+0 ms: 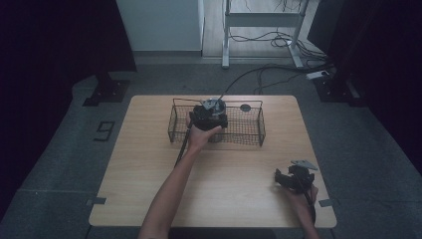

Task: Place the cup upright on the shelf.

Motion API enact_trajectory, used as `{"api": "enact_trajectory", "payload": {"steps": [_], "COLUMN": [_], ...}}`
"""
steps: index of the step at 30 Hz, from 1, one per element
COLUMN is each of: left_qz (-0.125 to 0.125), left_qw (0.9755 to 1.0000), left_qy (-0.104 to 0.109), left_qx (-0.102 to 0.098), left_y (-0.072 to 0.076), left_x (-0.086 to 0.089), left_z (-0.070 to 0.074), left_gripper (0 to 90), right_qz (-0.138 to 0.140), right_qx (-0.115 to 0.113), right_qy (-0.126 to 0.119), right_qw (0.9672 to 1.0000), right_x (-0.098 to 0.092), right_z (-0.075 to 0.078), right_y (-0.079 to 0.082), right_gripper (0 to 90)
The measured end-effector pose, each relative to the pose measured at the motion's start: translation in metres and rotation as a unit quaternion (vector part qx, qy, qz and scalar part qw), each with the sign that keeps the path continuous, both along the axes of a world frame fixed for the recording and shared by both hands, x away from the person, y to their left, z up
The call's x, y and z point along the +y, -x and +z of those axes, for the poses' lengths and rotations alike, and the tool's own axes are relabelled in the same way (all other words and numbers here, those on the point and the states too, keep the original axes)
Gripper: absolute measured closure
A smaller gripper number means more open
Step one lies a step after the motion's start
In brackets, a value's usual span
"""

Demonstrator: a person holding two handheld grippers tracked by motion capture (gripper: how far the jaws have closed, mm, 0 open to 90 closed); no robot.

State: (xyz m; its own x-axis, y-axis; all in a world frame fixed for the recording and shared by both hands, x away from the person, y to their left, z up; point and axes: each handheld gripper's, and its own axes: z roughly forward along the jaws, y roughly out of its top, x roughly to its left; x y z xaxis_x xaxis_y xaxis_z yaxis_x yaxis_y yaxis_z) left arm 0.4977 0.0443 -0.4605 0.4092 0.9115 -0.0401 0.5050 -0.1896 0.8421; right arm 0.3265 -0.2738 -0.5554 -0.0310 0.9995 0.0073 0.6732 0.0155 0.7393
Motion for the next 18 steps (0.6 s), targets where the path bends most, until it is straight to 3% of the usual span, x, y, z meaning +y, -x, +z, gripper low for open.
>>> {"api": "enact_trajectory", "payload": {"steps": [5, 12, 18], "left_qz": [-0.004, -0.037, -0.054], "left_qw": [0.9999, 0.9985, 0.9976], "left_qy": [0.009, 0.020, 0.012], "left_qx": [-0.009, -0.035, -0.042], "left_y": [0.006, 0.026, 0.040], "left_x": [0.005, 0.015, 0.018], "left_z": [0.007, 0.027, 0.037], "left_gripper": [2.3, 2.1, 1.5], "right_qz": [0.000, 0.000, -0.001], "right_qx": [0.000, 0.000, 0.000], "right_qy": [0.000, 0.000, 0.000], "right_qw": [1.0000, 1.0000, 1.0000], "right_x": [0.000, 0.000, 0.000], "right_z": [0.000, 0.000, 0.000], "right_y": [0.000, 0.000, 0.000], "right_gripper": [13.3, 13.2, 13.2]}}
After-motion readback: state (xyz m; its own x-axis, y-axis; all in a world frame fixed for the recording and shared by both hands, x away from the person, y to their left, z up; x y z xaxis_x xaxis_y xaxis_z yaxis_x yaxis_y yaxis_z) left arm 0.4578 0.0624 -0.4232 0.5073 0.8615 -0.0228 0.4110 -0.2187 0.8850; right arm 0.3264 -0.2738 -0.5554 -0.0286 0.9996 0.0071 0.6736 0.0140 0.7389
